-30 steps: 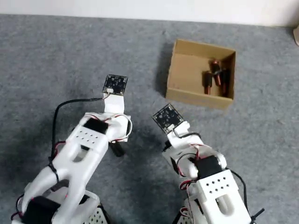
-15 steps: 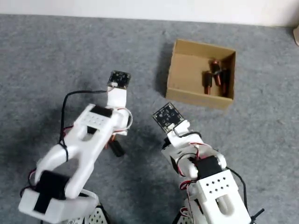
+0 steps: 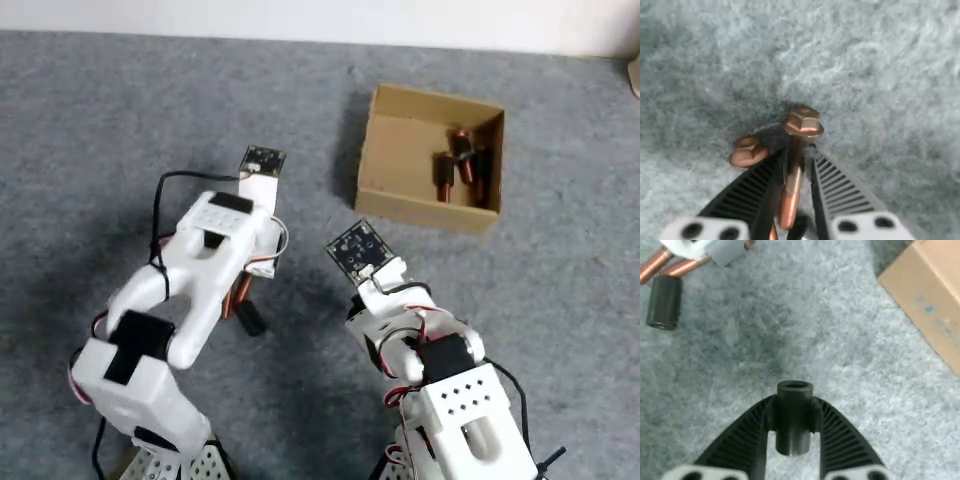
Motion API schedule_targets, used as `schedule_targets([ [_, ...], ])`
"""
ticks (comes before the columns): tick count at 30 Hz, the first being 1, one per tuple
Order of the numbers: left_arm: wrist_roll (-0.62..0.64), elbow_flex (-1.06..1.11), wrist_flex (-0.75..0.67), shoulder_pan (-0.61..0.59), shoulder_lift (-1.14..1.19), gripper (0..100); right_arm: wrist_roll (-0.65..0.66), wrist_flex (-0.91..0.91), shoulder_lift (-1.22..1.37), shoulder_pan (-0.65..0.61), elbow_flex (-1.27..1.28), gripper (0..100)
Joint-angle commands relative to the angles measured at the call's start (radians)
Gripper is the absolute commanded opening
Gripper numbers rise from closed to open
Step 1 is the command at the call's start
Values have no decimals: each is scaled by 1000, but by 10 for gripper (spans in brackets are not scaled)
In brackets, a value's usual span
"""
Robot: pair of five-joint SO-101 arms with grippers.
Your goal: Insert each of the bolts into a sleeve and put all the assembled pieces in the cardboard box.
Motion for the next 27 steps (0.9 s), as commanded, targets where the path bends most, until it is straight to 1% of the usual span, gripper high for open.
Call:
schedule_targets([
  [1, -3, -70, 38, -12, 15, 82, 12, -28, -18, 15, -5, 5],
  [7, 3, -77, 35, -10, 28, 79, 12, -28, -19, 15, -5, 5],
  [8, 3, -77, 35, -10, 28, 66, 12, -28, -19, 15, -5, 5],
  [10, 3, -77, 37, -1, 28, 1, 12, -28, -19, 12, -5, 5],
  [11, 3, -77, 38, 10, 28, 6, 12, -31, -19, 10, 2, 5],
  [13, 3, -71, 46, 31, 22, 3, 12, -81, -19, 10, 33, 5],
  [15, 3, -74, 100, 53, 13, 5, 12, -143, -19, 13, 73, 5],
  [17, 2, -64, 123, 67, -27, 5, 12, -186, -19, 13, 101, 5],
  [20, 2, 22, 120, 58, -154, 5, 11, -225, -21, 13, 124, 5],
  [21, 2, 64, 95, 51, -214, 5, 6, -240, -21, 12, 134, 5],
  [25, 3, 306, -57, 25, -536, 5, 2, -377, -21, 10, 203, 5],
  [27, 5, 437, -127, 28, -727, 5, -41, -458, -21, 10, 246, 5],
])
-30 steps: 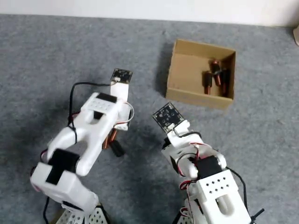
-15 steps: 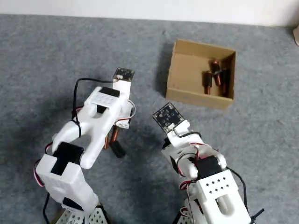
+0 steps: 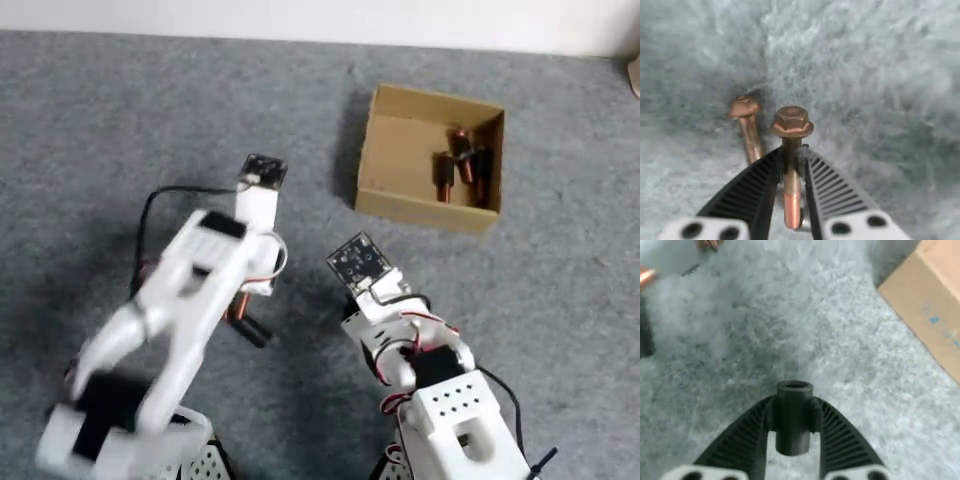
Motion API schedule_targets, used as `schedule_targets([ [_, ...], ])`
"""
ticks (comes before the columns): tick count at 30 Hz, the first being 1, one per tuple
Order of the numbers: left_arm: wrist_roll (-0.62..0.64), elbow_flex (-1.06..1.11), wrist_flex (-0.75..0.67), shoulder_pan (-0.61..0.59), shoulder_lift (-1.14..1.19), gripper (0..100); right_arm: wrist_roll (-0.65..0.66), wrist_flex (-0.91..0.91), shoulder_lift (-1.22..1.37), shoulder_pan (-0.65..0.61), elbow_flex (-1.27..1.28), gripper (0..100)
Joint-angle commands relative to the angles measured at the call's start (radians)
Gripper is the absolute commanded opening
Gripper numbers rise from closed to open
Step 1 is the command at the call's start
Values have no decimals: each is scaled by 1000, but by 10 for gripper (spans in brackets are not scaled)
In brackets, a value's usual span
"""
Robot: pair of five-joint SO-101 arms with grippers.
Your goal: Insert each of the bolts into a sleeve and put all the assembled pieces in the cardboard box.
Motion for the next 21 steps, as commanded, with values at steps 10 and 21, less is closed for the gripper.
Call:
schedule_targets([
  [10, 8, 588, -377, -13, -1043, 5, -124, -332, -21, -61, 105, 5],
  [21, 269, 699, -445, -15, -1511, 5, -155, -486, -21, -203, 107, 5],
])
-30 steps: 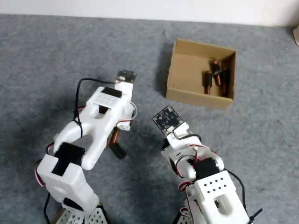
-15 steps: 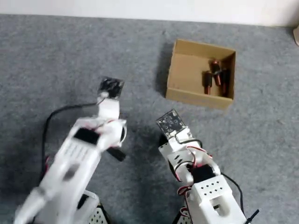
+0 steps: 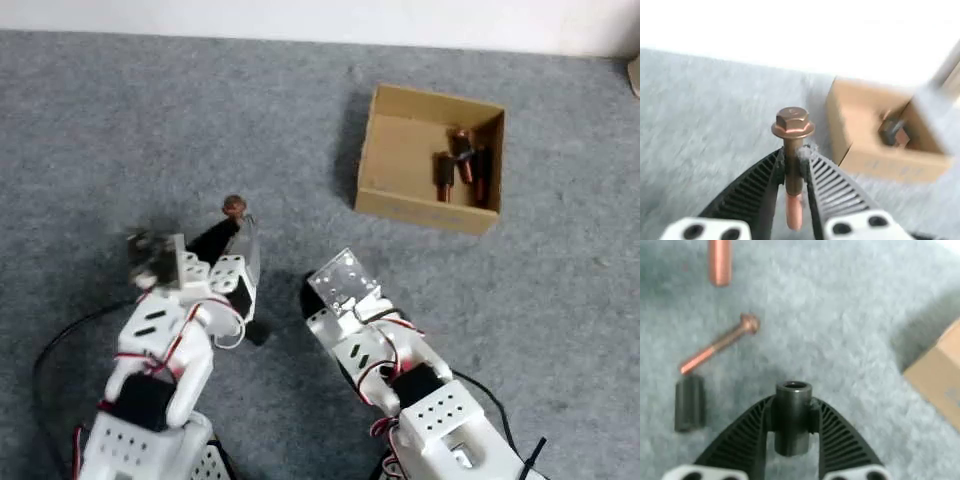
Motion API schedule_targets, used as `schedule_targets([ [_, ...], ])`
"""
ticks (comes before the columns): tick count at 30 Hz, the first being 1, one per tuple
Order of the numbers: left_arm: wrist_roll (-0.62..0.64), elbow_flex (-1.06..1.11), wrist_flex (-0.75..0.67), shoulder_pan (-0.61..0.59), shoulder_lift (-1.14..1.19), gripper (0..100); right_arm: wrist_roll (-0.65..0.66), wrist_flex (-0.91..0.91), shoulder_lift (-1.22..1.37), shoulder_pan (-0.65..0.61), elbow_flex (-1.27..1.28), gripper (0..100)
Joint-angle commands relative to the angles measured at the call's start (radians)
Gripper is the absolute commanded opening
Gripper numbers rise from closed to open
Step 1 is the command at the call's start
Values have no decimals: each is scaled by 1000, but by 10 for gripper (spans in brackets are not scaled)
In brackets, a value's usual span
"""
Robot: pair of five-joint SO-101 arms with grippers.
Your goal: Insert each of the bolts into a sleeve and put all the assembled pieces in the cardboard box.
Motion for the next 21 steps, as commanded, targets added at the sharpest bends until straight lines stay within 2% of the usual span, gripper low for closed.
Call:
schedule_targets([
  [1, 66, -8, -31, -10, -148, 5, -15, -68, -15, -12, -12, 5],
  [10, 71, 139, -180, 59, -183, 7, -17, -50, -96, -12, 12, 5],
  [16, 72, 255, -390, 79, -183, 6, -17, 96, -460, -13, 137, 5],
  [19, 72, 260, -408, 97, -182, 6, -12, 217, -687, -10, 193, 5],
  [21, 74, 262, -408, 119, -182, 6, -11, 259, -745, -10, 214, 5],
])
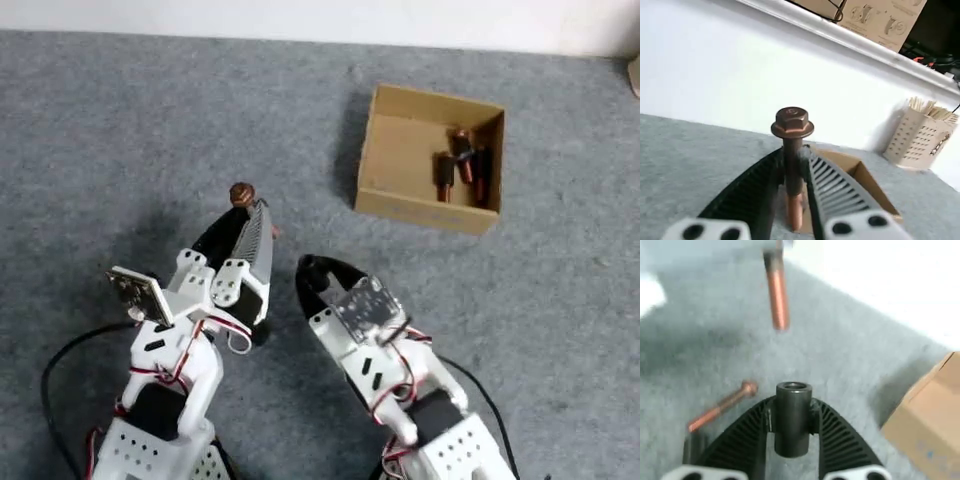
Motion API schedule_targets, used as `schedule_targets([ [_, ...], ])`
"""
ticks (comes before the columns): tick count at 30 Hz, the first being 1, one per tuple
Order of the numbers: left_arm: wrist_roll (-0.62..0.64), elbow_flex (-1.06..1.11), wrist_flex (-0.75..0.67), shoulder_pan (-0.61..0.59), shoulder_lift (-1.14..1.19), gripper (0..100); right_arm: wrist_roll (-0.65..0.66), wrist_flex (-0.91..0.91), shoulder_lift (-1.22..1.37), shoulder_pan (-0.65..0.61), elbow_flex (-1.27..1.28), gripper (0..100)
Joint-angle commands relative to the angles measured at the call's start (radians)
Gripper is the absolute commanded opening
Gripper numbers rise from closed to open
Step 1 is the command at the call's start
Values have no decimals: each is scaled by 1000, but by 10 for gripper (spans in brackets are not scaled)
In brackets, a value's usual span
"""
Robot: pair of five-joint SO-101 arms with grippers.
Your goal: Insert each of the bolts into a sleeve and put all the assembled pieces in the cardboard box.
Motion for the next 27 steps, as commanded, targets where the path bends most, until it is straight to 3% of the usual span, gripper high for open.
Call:
schedule_targets([
  [1, 26, 19, -38, 59, -15, 6, -2, 53, -114, -4, 108, 5],
  [5, 124, 19, -20, 116, -13, 6, 0, 50, -62, -5, 107, 5],
  [27, 126, 18, 57, 182, -12, 6, 2, 79, -111, 13, 107, 5],
])
